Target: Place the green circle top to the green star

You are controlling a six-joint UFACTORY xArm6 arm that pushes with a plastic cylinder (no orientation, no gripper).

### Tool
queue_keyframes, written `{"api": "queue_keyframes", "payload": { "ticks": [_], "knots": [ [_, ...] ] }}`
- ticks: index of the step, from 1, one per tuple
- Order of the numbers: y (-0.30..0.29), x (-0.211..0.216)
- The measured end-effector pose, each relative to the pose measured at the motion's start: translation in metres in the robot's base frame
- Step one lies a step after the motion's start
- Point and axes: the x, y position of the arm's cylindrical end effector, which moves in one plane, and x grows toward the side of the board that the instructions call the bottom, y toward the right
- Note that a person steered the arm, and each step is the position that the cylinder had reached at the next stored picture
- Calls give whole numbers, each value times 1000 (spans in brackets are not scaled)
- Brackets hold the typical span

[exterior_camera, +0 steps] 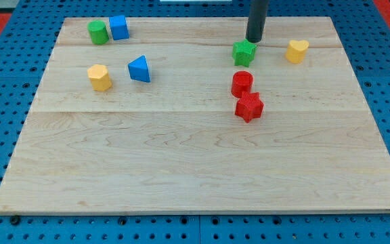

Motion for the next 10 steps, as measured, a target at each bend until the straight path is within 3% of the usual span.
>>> {"api": "queue_keyframes", "payload": {
  "ticks": [1, 2, 3, 4, 6, 7, 8, 10],
  "knots": [
    [0, 28],
    [-31, 28],
    [-23, 10],
    [-118, -14],
    [-289, 10],
    [-381, 1],
    [-409, -31],
    [-273, -14]
  ]
}}
